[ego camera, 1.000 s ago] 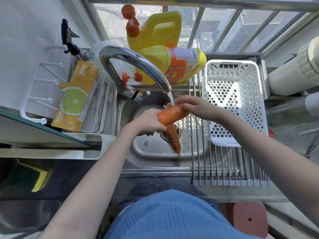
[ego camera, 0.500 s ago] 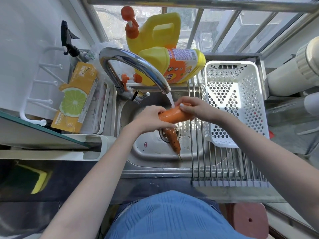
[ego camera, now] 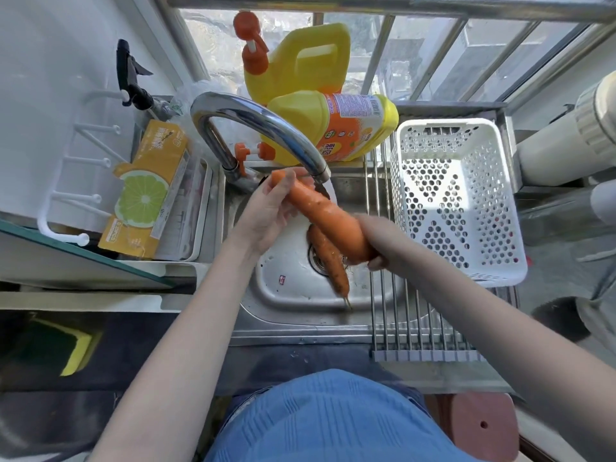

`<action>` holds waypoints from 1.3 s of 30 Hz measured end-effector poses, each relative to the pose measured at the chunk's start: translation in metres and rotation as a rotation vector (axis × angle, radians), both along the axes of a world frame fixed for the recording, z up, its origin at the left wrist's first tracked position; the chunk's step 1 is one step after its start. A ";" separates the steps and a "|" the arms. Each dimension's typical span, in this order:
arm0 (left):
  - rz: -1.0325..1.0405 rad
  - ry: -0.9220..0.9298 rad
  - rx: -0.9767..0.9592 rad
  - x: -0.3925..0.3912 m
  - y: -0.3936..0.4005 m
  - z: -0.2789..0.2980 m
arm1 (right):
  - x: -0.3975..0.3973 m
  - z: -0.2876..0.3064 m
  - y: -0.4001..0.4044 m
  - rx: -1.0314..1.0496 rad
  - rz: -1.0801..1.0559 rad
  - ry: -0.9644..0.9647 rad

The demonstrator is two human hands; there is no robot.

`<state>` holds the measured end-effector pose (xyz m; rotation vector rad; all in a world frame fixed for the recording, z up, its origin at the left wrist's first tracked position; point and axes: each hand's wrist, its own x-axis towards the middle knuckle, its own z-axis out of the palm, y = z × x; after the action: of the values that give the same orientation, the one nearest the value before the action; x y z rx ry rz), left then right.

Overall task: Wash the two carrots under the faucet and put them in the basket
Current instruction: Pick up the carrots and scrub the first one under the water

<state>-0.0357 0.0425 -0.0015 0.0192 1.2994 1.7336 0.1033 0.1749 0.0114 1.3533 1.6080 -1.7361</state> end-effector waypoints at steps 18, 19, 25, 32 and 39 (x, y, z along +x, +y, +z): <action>0.005 0.091 -0.152 0.040 0.079 0.016 | -0.003 -0.017 -0.033 -0.157 -0.420 0.443; -0.046 0.182 -0.189 0.039 0.077 0.015 | -0.003 -0.021 -0.032 -0.188 -0.427 0.464; -0.143 0.248 -0.227 0.050 0.049 0.005 | -0.005 -0.031 -0.037 -0.353 -0.421 0.407; -0.231 0.156 -0.331 0.062 0.015 -0.004 | -0.013 -0.039 -0.050 -0.015 -0.382 0.293; -0.128 -0.058 -0.367 0.068 -0.007 -0.016 | -0.024 -0.042 -0.051 -0.057 -0.535 0.371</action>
<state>0.0324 0.0355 -0.0178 -0.1544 1.5207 1.3595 0.0793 0.1239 -0.0311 1.6092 1.4344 -2.4480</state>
